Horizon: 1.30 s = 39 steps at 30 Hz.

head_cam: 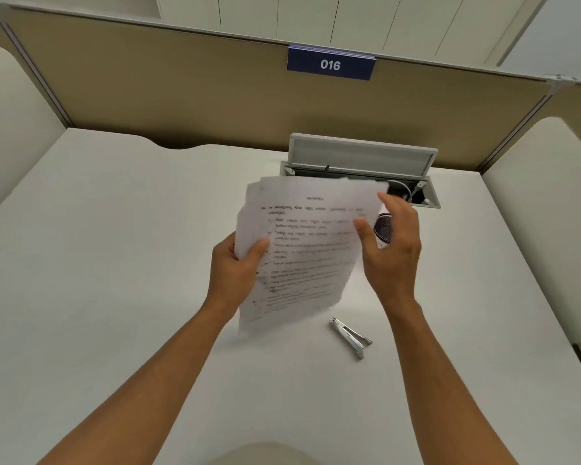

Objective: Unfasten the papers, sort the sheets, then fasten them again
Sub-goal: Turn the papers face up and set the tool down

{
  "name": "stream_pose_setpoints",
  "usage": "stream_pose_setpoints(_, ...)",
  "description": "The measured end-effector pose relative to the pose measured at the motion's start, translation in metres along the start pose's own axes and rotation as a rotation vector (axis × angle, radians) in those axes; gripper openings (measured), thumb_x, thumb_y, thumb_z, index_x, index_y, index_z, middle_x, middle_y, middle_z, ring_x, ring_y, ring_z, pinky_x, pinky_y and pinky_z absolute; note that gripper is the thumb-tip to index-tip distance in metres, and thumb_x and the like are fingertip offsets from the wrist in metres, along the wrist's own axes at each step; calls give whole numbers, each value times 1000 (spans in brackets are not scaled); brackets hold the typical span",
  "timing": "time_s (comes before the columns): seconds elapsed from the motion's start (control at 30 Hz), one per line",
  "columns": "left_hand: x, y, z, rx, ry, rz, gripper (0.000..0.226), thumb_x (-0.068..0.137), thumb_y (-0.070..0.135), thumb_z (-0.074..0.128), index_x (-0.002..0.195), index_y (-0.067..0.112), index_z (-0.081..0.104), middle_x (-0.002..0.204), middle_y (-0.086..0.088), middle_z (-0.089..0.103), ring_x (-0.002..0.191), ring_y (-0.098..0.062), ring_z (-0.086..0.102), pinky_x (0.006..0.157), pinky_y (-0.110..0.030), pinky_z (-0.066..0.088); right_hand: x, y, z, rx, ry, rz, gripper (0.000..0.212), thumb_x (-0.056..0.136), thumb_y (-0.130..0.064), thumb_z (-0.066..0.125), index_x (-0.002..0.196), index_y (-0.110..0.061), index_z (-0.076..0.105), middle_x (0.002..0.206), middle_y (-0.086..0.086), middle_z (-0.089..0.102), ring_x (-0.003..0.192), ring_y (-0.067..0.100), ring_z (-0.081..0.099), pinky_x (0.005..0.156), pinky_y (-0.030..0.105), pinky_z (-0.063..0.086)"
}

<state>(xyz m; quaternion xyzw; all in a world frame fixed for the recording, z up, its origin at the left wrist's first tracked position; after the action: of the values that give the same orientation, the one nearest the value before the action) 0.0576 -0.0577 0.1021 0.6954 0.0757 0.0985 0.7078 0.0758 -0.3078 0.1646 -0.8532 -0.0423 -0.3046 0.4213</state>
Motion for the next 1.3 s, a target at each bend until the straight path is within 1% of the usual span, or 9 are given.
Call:
stream_pose_setpoints(0.1, 5, -23, -8, -169, 110, -201, 10, 87, 25, 73, 96, 28, 70, 91, 8, 77, 84, -16, 74, 67, -34, 60, -49, 35, 1, -4, -21, 199, 40, 90, -32, 63, 126, -20, 52, 126, 1, 55, 117, 16, 51, 98, 33, 46)
stream_pose_setpoints(0.27, -2, -66, -15, -196, 190, -389, 11, 88, 21, 72, 96, 27, 68, 94, 6, 76, 84, -15, 74, 71, -35, 58, -146, 107, 22, -349, -560, 432, 55, 87, -43, 66, 132, -16, 51, 134, 5, 54, 124, 25, 45, 100, 38, 41)
stream_pose_setpoints(0.37, -9, -87, -20, -149, 243, -463, 10, 89, 21, 71, 89, 30, 66, 92, 7, 74, 80, -11, 72, 64, -29, 55, -171, 124, 27, -456, -679, 416, 54, 85, -40, 68, 131, -16, 53, 128, 4, 58, 117, 25, 49, 93, 36, 42)
stream_pose_setpoints(0.6, -20, -116, -31, -136, 299, -560, 10, 91, 18, 69, 95, 26, 65, 88, 8, 71, 78, -13, 69, 59, -28, 53, -168, 136, 28, -450, -699, 404, 48, 85, -16, 67, 131, -15, 53, 118, 8, 61, 106, 28, 50, 83, 33, 41)
stream_pose_setpoints(0.73, -21, -123, -39, -120, 328, -566, 11, 92, 17, 68, 94, 26, 63, 87, 8, 70, 77, -12, 68, 57, -27, 51, -163, 146, 20, -447, -676, 427, 48, 86, -10, 63, 132, -16, 51, 113, 9, 61, 107, 29, 50, 87, 36, 43)
stream_pose_setpoints(0.83, -24, -130, -39, -113, 315, -588, 11, 91, 16, 68, 91, 26, 64, 87, 6, 70, 77, -13, 68, 59, -27, 51, -155, 147, 13, -428, -546, 502, 44, 89, -8, 59, 132, -13, 50, 113, 10, 62, 110, 30, 52, 92, 42, 45)
stream_pose_setpoints(1.03, -39, -143, -24, -118, 311, -645, 16, 90, 16, 69, 86, 30, 63, 86, 5, 70, 77, -16, 69, 59, -28, 52, -128, 126, 20, -137, -244, 659, 25, 97, -16, 46, 120, -17, 56, 93, 3, 65, 87, 25, 60, 70, 33, 44)
stream_pose_setpoints(1.2, -55, -151, -6, -159, 298, -673, 11, 92, 14, 67, 97, 24, 64, 87, 7, 70, 80, -16, 69, 61, -28, 52, -129, 98, 69, 246, -331, 773, 23, 102, -19, 40, 114, -25, 58, 94, 6, 69, 80, 19, 63, 68, 34, 51)
stream_pose_setpoints(1.3, -67, -153, 4, -146, 281, -681, 11, 94, 16, 64, 98, 27, 64, 89, 7, 70, 82, -16, 70, 62, -30, 55, -136, 83, 99, 314, -451, 780, 21, 100, -31, 47, 116, -22, 58, 92, 6, 70, 75, 12, 63, 67, 27, 52)
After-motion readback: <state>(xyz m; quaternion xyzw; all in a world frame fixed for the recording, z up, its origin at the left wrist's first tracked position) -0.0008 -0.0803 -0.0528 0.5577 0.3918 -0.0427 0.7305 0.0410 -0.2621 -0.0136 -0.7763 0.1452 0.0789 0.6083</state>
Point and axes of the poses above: each hand's wrist, its own x-axis towards the middle knuckle, its own z-axis out of the palm, y = z × x, the point moved 5 cm from there along x, towards the middle knuckle
